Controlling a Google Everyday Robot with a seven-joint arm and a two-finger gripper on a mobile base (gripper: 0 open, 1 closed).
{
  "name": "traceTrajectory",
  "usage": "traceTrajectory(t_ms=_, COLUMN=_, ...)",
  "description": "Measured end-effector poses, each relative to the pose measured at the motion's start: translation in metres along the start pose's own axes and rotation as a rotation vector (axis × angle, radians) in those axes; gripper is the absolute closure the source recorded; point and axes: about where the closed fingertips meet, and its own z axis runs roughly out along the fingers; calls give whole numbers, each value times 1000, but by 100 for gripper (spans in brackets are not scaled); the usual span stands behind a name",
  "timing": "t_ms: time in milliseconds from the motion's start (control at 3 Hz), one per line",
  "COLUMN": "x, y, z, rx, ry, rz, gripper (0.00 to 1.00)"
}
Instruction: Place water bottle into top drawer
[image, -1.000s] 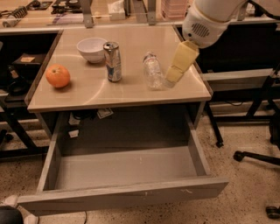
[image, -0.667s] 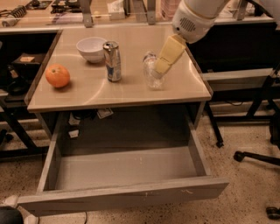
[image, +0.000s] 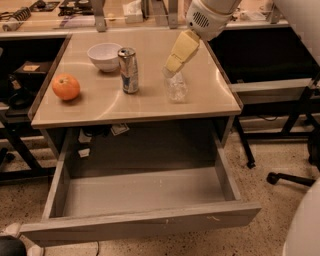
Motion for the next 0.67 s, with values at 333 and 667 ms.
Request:
traceTrajectory(t_ms=333, x=-3, y=1, z=20, rx=-13, ry=10, rz=16, gripper=0)
traceTrajectory(t_ms=667, x=-10, y=-4, z=50, rx=-50, ry=30, rz=67, gripper=0)
